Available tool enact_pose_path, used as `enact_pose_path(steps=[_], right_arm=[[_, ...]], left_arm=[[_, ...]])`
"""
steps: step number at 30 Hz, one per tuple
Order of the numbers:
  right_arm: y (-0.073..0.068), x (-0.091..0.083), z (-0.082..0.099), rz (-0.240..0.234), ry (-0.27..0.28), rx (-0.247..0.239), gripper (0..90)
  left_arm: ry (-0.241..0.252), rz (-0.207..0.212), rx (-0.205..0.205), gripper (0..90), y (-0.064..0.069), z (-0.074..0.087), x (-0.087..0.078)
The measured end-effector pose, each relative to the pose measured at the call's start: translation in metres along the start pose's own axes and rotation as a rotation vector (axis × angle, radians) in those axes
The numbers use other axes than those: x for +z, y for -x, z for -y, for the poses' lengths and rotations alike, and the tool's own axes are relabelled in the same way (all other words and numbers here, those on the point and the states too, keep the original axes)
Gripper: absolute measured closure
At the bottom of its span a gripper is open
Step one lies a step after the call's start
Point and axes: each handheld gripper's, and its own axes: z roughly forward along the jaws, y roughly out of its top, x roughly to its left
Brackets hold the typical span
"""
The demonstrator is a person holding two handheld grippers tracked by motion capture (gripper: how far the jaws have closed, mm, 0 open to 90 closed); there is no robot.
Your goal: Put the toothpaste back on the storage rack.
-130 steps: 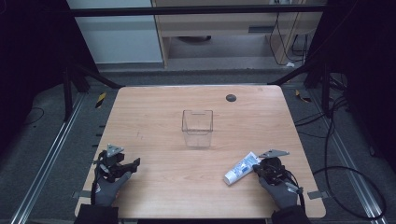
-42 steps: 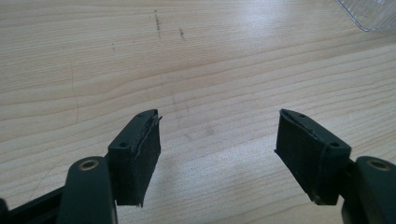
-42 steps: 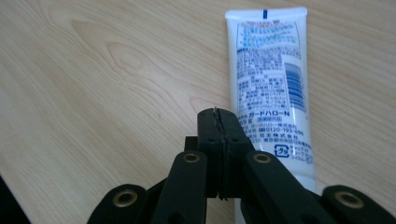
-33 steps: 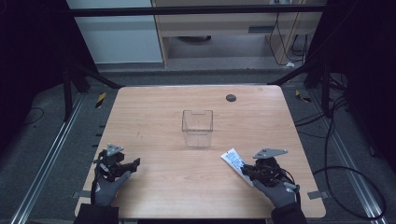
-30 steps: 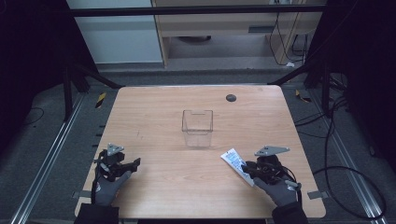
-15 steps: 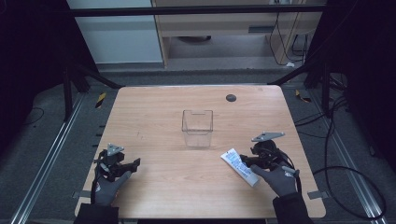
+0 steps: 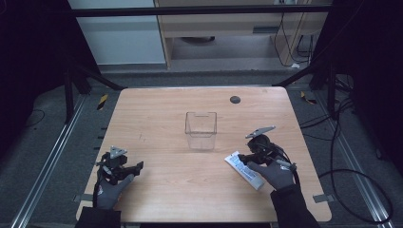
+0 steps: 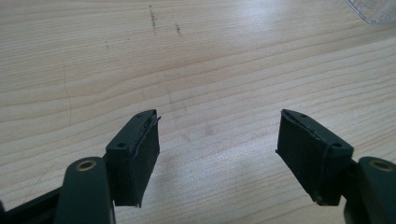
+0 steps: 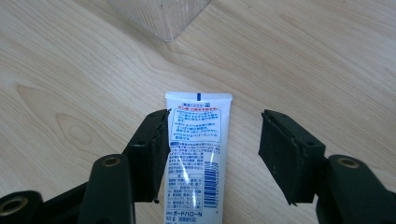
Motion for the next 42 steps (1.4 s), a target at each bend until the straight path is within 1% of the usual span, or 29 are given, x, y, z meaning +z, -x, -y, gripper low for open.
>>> enact_pose_path(steps=[9,13,15,22,24,30,34,35,38,40,42], right_arm=[[-0.004,0.015,-0.003,-0.007,-0.068,-0.019,41.5],[-0.005,0.020,-0.004,-0.012,-0.086,-0.033,41.6],[-0.007,0.025,-0.003,-0.013,-0.104,-0.037,41.7],[-0.008,0.033,-0.002,-0.021,-0.126,-0.036,42.2],[-0.009,0.037,-0.001,-0.019,-0.146,-0.046,42.1],[-0.010,0.043,-0.001,-0.019,-0.161,-0.048,42.1],[-0.010,0.047,-0.001,-0.020,-0.174,-0.043,42.0],[-0.009,0.049,0.000,-0.022,-0.176,-0.034,42.0],[-0.008,0.051,0.001,-0.027,-0.181,-0.038,42.0],[-0.008,0.054,0.002,-0.022,-0.190,-0.034,41.9],[-0.008,0.056,0.002,-0.029,-0.195,-0.035,41.2]], left_arm=[[0.000,0.002,0.000,28.5,0.000,0.000,0.001],[-0.005,0.001,0.002,28.5,0.000,0.000,0.001],[-0.003,0.002,0.002,28.5,0.000,0.000,0.001],[-0.007,0.001,0.003,28.5,0.000,0.000,0.001],[-0.008,0.001,0.003,28.4,0.000,0.000,0.001],[-0.007,0.001,0.003,28.4,0.000,0.000,0.001],[-0.006,0.002,0.003,28.4,0.000,0.000,0.001],[-0.005,0.002,0.001,28.4,0.000,0.000,0.001],[-0.007,0.002,0.001,28.4,0.000,0.000,0.001],[-0.005,0.002,0.001,28.4,0.000,0.000,0.002],[-0.006,0.002,0.003,28.4,0.000,0.000,0.001]])
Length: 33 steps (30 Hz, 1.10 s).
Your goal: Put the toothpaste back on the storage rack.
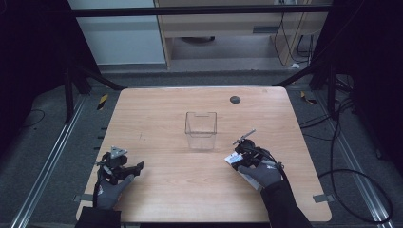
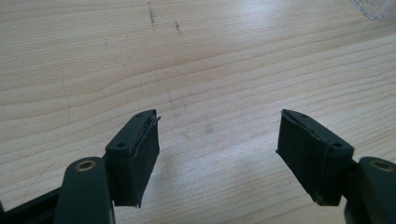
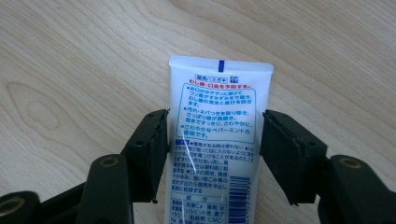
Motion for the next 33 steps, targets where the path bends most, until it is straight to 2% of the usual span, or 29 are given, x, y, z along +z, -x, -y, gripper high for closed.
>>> enact_pose_path(steps=[8,14,21,23,33], right_arm=[[-0.001,0.004,0.000,0.015,-0.012,-0.017,38.7],[-0.001,0.007,0.001,0.012,-0.022,-0.007,37.6],[-0.002,0.011,0.001,0.032,-0.035,-0.021,36.1],[-0.002,0.013,0.001,0.023,-0.045,-0.013,35.7],[-0.004,0.012,0.001,0.020,-0.044,-0.001,40.7]], left_arm=[[-0.002,0.000,-0.001,28.4,0.000,0.000,0.000],[-0.003,0.000,0.001,28.4,0.000,0.000,0.001],[-0.003,0.000,0.001,28.4,0.000,0.000,0.001],[-0.003,0.001,0.001,28.4,0.000,0.000,0.001],[-0.003,0.000,0.001,28.4,0.000,0.000,0.000]])
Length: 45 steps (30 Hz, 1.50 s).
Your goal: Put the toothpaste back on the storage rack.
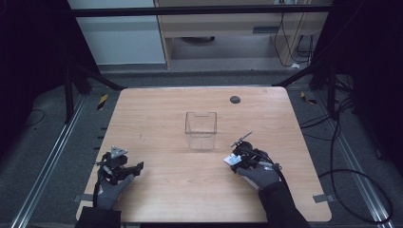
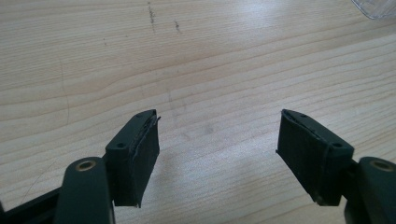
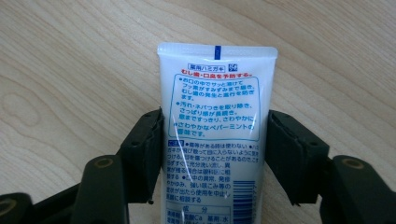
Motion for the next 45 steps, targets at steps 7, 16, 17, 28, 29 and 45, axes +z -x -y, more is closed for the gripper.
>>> enact_pose_path(steps=[7,16,17,28,29,45], right_arm=[[0.001,-0.012,0.000,-0.038,0.010,0.001,56.4],[0.004,-0.037,0.005,-0.084,0.056,0.013,68.4],[0.004,-0.044,0.007,-0.092,0.081,0.013,69.4],[0.010,-0.074,0.009,-0.114,0.272,0.059,71.8],[0.011,-0.076,0.008,-0.114,0.291,0.058,71.8],[0.005,-0.107,-0.004,-0.117,0.617,0.105,72.3]], left_arm=[[0.000,0.001,-0.001,28.4,0.000,0.000,0.000],[0.000,0.001,-0.001,28.4,0.000,0.000,0.000],[0.000,0.001,-0.001,28.4,0.000,0.000,0.000],[0.001,-0.001,-0.001,28.5,0.000,-0.001,-0.001],[0.002,-0.001,-0.001,28.4,0.000,-0.001,0.000],[0.007,-0.002,-0.003,28.4,0.000,-0.001,-0.001]])
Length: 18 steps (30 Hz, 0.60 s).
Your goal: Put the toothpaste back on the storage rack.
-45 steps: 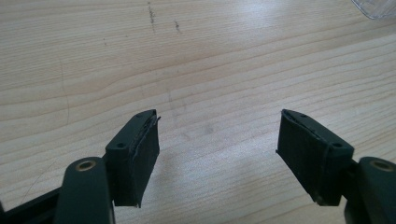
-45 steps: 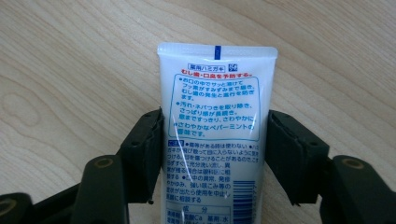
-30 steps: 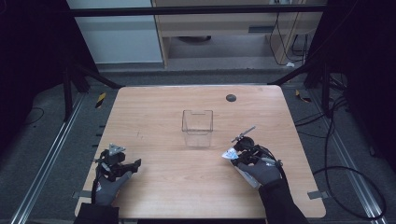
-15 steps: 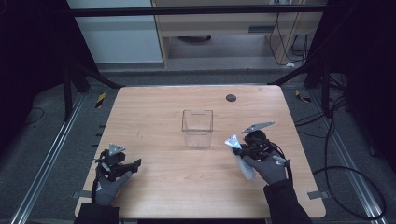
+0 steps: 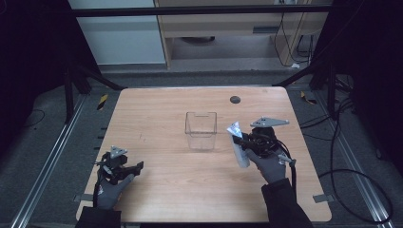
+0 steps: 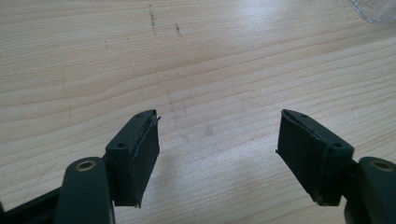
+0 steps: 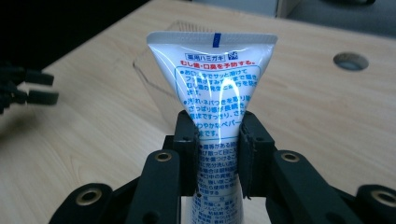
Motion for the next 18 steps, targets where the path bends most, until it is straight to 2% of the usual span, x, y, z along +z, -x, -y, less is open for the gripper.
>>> enact_pose_path(steps=[3,4,5,6,7,9,11,13,18], right_arm=[[-0.003,-0.002,-0.004,0.013,0.077,0.012,72.4],[-0.004,-0.004,-0.006,0.024,0.131,0.025,72.5],[-0.005,-0.004,-0.007,0.026,0.151,0.032,72.6],[-0.005,-0.004,-0.007,0.026,0.151,0.032,72.6],[-0.006,-0.005,-0.010,0.034,0.183,0.039,72.6],[-0.006,-0.005,-0.012,0.039,0.194,0.041,72.7],[-0.008,-0.005,-0.018,0.044,0.235,0.040,72.9],[-0.009,-0.004,-0.020,0.044,0.246,0.044,72.9],[-0.013,0.001,-0.029,0.063,0.328,0.057,73.0]], left_arm=[[0.002,-0.001,0.000,28.4,0.000,0.000,0.000],[0.003,-0.001,0.000,28.4,0.000,0.000,0.000],[0.004,-0.002,-0.001,28.4,0.000,0.000,-0.001],[0.004,-0.002,-0.001,28.4,0.000,0.000,-0.001],[0.004,-0.002,-0.001,28.4,0.000,0.000,-0.001],[0.005,-0.003,-0.001,28.4,0.000,0.000,-0.001],[0.006,-0.002,-0.002,28.4,0.001,0.000,-0.001],[0.007,-0.002,-0.002,28.3,0.001,0.000,-0.001],[0.008,-0.002,-0.003,28.4,0.000,0.000,-0.001]])
